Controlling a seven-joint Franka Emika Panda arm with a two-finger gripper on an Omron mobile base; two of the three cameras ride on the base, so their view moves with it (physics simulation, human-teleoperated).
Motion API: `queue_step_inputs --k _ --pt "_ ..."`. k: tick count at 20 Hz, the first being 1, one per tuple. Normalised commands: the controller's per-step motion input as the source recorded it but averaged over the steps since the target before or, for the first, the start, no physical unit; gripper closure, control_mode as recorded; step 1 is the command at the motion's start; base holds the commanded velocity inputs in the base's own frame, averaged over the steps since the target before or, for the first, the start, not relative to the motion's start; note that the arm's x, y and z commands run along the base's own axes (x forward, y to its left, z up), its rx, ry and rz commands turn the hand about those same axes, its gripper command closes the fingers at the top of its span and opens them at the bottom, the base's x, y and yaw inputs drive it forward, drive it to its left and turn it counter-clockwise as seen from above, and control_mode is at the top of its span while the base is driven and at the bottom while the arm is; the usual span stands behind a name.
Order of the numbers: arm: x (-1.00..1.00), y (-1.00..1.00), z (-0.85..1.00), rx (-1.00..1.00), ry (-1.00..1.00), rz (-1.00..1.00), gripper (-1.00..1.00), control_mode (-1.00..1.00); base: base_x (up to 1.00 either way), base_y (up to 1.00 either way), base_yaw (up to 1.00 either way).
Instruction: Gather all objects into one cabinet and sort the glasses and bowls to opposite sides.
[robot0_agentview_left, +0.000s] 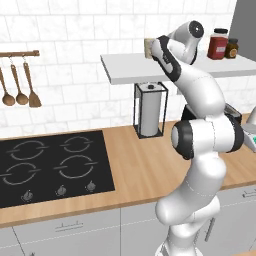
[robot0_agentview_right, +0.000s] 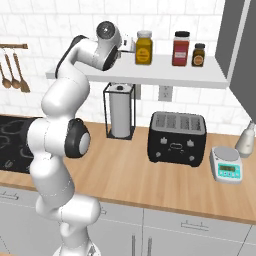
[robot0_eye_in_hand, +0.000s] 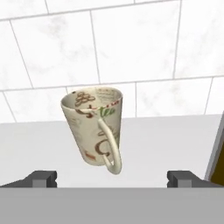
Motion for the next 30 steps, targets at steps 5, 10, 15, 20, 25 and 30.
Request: queue_step_inputs --k 5,10,15,20,25,30 --pt "0.2 0.01 0.0 -0.02 0.0 0.0 -1.0 -1.0 0.0 0.0 0.0" --pt "0.1 0.05 0.0 -0.03 0.01 0.0 -1.0 -1.0 0.0 0.0 0.0" --pt "0.0 0.09 0.0 -0.04 0.0 0.0 -1.0 -1.0 0.0 0.0 0.0" --pt "0.03 0.03 0.0 -0.02 0.0 0.0 -1.0 -1.0 0.0 0.0 0.0" --pt "0.0 0.04 0.0 -0.03 0.0 0.0 -1.0 -1.0 0.0 0.0 0.0" --pt "0.06 0.02 0.0 -0.01 0.0 0.0 -1.0 -1.0 0.0 0.0 0.0"
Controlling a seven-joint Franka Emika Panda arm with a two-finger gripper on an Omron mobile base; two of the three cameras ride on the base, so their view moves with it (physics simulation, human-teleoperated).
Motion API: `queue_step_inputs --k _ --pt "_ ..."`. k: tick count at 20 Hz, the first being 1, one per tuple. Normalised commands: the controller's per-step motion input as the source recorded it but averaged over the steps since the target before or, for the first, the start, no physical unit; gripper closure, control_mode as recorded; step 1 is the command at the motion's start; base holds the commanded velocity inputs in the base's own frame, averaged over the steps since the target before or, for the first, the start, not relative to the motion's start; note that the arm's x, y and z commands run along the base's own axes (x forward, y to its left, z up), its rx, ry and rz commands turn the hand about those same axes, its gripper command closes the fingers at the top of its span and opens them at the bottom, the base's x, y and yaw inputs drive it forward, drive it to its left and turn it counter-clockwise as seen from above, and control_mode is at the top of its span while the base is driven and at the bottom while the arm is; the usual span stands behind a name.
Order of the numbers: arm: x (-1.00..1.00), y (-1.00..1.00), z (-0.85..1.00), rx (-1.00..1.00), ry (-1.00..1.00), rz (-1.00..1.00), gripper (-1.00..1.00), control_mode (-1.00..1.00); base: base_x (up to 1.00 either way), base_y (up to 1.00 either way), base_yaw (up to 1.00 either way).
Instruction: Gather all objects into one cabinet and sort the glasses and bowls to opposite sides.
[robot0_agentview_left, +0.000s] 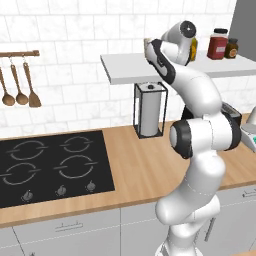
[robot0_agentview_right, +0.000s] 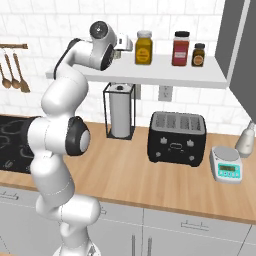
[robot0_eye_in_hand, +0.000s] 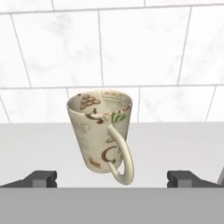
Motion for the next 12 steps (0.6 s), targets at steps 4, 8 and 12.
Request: queue_step_inputs --k 4,8,12 --pt "0.0 0.07 0.0 -0.03 0.0 0.0 -1.0 -1.0 0.0 0.0 0.0" --pt "0.0 0.09 0.0 -0.03 0.0 0.0 -1.0 -1.0 0.0 0.0 0.0" --pt "0.0 0.06 0.0 -0.02 0.0 0.0 -1.0 -1.0 0.0 0.0 0.0"
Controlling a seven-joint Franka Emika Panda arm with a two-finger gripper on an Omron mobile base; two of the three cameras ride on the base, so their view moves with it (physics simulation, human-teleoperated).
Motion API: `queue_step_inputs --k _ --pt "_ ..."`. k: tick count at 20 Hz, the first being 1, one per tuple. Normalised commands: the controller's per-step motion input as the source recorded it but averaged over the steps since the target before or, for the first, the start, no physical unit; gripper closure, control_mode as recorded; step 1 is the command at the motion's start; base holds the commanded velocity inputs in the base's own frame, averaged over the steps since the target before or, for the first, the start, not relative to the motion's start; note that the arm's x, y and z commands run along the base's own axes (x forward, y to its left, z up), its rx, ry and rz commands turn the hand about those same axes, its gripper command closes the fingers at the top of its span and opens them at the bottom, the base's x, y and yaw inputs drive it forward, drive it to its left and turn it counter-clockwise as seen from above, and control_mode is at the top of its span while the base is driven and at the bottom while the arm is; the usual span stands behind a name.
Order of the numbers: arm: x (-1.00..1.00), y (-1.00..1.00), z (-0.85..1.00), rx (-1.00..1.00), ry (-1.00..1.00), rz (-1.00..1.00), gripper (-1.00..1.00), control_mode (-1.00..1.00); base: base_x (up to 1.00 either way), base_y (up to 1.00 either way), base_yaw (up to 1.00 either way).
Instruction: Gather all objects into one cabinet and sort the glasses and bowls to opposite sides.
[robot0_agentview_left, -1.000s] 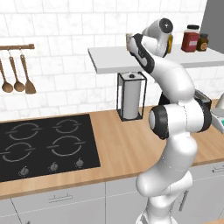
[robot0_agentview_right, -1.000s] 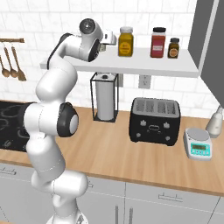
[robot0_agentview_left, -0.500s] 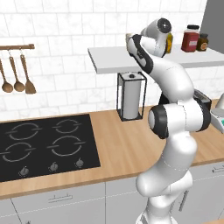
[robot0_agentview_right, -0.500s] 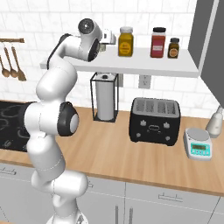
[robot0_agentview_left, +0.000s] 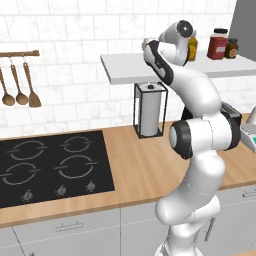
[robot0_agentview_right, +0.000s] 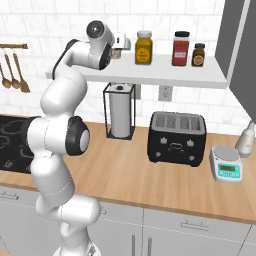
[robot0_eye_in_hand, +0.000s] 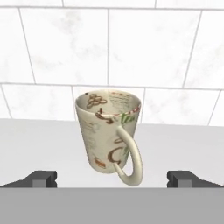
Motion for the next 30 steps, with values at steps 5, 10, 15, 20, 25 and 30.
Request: queue_step_inputs --k 5,10,15,20,25,30 --pt "0.07 0.04 0.0 -0.01 0.0 0.0 -1.0 -1.0 0.0 0.0 0.0" --pt "0.03 0.13 0.0 -0.03 0.0 0.0 -1.0 -1.0 0.0 0.0 0.0" --pt "0.04 0.01 0.0 0.0 0.0 0.0 -1.0 -1.0 0.0 0.0 0.0" --pt "0.07 0.0 0.0 0.0 0.0 0.0 -1.0 -1.0 0.0 0.0 0.0" --pt "0.13 0.0 0.0 0.0 0.0 0.0 -1.0 -1.0 0.0 0.0 0.0" --pt "0.06 0.0 0.0 0.0 0.0 0.0 -1.0 -1.0 0.0 0.0 0.0"
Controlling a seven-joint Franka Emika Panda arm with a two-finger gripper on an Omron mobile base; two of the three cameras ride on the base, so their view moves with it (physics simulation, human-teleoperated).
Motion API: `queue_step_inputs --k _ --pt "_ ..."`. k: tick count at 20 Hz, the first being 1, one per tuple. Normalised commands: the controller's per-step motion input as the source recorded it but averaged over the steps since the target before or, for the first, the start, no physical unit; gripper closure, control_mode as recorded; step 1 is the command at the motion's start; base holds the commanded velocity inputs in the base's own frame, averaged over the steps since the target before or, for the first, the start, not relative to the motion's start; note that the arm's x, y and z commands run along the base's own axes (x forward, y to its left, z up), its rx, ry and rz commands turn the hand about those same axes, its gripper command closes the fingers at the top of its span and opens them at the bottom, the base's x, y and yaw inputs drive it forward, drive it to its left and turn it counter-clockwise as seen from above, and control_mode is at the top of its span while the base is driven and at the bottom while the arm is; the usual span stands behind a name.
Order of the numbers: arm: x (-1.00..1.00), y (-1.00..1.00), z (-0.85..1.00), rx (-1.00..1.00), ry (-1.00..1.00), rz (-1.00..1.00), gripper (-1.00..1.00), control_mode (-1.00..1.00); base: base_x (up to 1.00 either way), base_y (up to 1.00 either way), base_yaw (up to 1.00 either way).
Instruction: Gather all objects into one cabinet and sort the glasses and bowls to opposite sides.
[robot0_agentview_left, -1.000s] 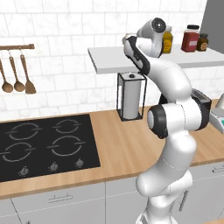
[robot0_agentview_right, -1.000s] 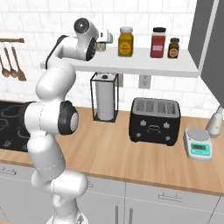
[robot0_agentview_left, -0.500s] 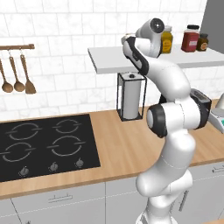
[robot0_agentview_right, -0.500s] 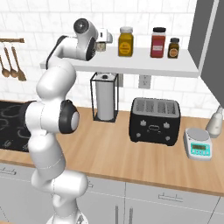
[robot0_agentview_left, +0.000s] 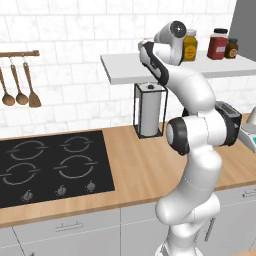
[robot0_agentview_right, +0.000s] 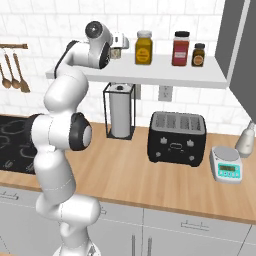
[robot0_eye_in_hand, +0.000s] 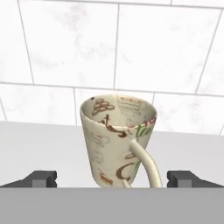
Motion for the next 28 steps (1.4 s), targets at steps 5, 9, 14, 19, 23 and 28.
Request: queue_step_inputs --k 5,9,14,19,23,28 --pt "0.01 0.0 0.0 0.0 0.0 0.0 -1.0 -1.0 0.0 0.0 0.0" --pt "0.04 0.0 0.0 0.0 0.0 0.0 -1.0 -1.0 0.0 0.0 0.0" --pt "0.11 0.03 -0.01 -0.01 0.01 0.0 -1.0 -1.0 0.0 0.0 0.0" --pt "0.09 0.09 -0.01 -0.02 0.02 0.0 -1.0 -1.0 0.0 0.0 0.0" --pt "0.0 0.14 0.0 -0.02 0.04 0.0 -1.0 -1.0 0.0 0.0 0.0" --pt "0.0 0.14 0.0 -0.01 0.05 0.0 -1.0 -1.0 0.0 0.0 0.0"
